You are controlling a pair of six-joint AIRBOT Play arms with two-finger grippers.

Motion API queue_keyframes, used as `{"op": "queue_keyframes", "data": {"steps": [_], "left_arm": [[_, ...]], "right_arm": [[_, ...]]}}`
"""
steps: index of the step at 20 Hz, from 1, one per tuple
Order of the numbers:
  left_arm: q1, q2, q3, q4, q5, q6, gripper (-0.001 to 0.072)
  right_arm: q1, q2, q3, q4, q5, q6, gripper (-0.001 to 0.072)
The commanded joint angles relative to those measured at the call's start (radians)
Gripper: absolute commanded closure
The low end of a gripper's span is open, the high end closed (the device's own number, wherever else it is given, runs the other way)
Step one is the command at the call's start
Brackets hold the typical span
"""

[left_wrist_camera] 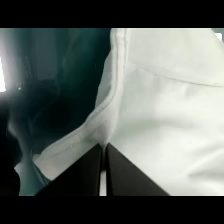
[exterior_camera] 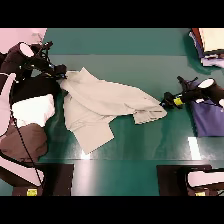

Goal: Fold the shirts.

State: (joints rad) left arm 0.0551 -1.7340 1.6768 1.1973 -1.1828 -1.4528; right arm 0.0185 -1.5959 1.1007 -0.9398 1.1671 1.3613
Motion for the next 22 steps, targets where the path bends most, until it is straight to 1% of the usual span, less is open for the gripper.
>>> {"op": "queue_keyframes", "data": {"steps": [1, 4, 6, 11, 15, 19, 20, 22], "left_arm": [[0.001, 0.01, 0.004, 0.005, -0.013, 0.011, 0.0681], [0.002, 0.093, 0.034, 0.053, 0.001, 0.013, 0.0681], [0.002, 0.185, 0.09, 0.064, 0.0, 0.014, 0.0681], [0.002, 0.475, 0.256, 0.055, -0.006, 0.013, 0.0681], [0.002, 0.713, 0.352, 0.047, -0.001, 0.009, 0.0681], [0.002, 0.89, 0.387, 0.042, 0.061, -0.026, 0.0681], [0.002, 0.917, 0.395, 0.037, 0.069, -0.04, 0.0682], [0.002, 0.917, 0.433, 0.005, 0.06, -0.04, 0.0682]], "right_arm": [[0.056, -0.018, 0.053, -0.079, -0.037, -0.002, 0.0696], [0.055, 0.095, 0.134, -0.183, -0.015, -0.001, 0.0697], [0.039, 0.204, 0.224, -0.213, 0.0, -0.001, 0.0697], [-0.032, 0.467, 0.467, -0.214, 0.054, -0.002, 0.0697], [-0.1, 0.623, 0.63, -0.214, 0.107, -0.002, 0.0696], [-0.186, 0.709, 0.797, -0.214, 0.137, -0.002, 0.0697], [-0.208, 0.713, 0.838, -0.214, 0.153, -0.002, 0.0697], [-0.249, 0.697, 0.926, -0.213, 0.182, -0.002, 0.0698]]}}
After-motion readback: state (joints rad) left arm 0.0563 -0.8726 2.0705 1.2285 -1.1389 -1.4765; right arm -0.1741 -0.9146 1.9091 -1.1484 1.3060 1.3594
